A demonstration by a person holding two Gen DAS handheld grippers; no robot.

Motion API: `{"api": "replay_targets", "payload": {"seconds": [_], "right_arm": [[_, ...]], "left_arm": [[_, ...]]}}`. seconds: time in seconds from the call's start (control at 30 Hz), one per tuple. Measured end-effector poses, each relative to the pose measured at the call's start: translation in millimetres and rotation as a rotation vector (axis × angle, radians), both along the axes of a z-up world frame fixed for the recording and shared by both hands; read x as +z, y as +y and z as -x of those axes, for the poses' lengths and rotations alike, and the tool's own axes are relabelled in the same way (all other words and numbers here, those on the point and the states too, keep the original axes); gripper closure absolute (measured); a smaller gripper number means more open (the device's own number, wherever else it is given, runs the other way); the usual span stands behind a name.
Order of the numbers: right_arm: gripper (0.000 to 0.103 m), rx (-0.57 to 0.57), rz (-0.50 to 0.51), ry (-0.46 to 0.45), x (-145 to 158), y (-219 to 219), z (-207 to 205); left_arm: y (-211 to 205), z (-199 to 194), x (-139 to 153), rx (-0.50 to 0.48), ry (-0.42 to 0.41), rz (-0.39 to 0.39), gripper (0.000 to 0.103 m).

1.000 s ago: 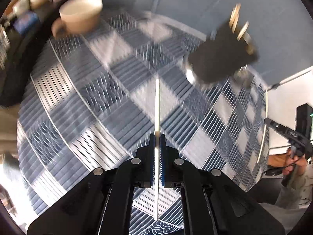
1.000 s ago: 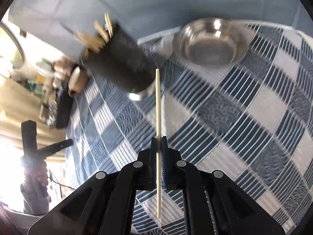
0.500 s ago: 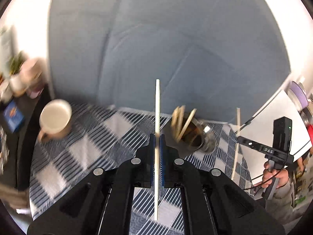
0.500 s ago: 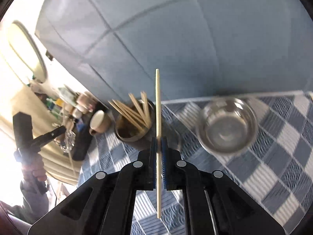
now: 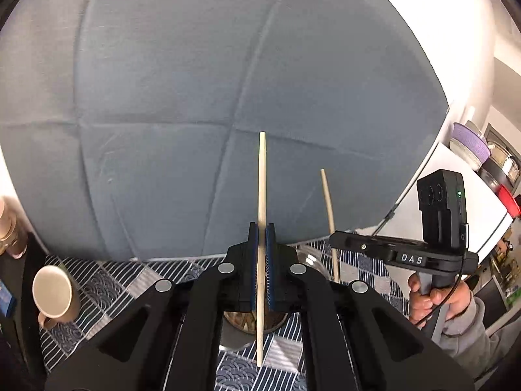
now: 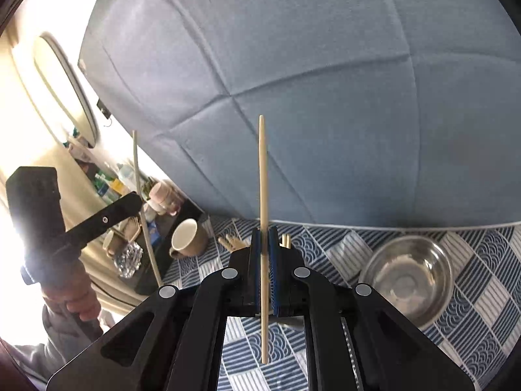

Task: Organize utensils
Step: 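Carry both held chopsticks up and over the black holder, then lower both chopsticks into the black holder and open both grippers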

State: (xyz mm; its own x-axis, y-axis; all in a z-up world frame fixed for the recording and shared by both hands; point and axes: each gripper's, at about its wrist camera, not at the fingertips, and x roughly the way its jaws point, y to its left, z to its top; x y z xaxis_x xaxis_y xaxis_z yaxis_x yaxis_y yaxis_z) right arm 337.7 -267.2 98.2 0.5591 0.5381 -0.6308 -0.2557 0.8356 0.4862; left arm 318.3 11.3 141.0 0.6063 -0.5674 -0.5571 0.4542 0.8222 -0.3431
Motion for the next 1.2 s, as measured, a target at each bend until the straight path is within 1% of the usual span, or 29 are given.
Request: {"api": "replay_targets", "payload": {"seconds": [0.17,0.23,0.37,0.47,0.6,0.87,0.93,1.07,1.2], "right_arm": [[0.098,0.015,-0.010,-0.027,1.4,7.9,-17.5],[0.098,0.021,-0.009,-0.040,0.1,12.4,-23.1],[0.098,0.039,-0.012,-0.064,-4.6,19.9,-32.2],[0.098,0.047,-0.017,-0.092,-9.0,22.4,-36.9],[0.098,0.059,-0.017,-0.066,-22.0,26.3,-44.3],[0.098,0.078,-0.008,-0.003,-48.6,31.7,-44.2],[0.098,0.085,-0.005,0.013,-54.4,32.5,-42.7],[0.098,0.094,-0.001,0.034,-62.5,31.1,-35.8],[0.098,0.090,0.004,0.024,-59.5,26.2,-27.0]], "left_arm": [[-10.5,-12.4,-5.2,-0.021,-0.028,0.054,0.098],[-17.5,-18.8,-12.7,-0.016,-0.035,0.039,0.098],[-27.4,-25.3,-28.2,-0.056,-0.044,0.052,0.098],[-36.8,-29.3,-38.6,-0.064,-0.060,0.024,0.098],[-41.8,-33.5,-50.8,-0.073,-0.072,0.047,0.098],[-36.5,-33.2,-80.2,-0.032,-0.060,0.066,0.098],[-34.4,-29.7,-86.3,-0.019,-0.061,0.061,0.098],[-31.5,-20.9,-99.4,-0.019,-0.037,0.047,0.098],[-27.8,-13.4,-103.9,-0.012,-0.026,0.030,0.098]]}}
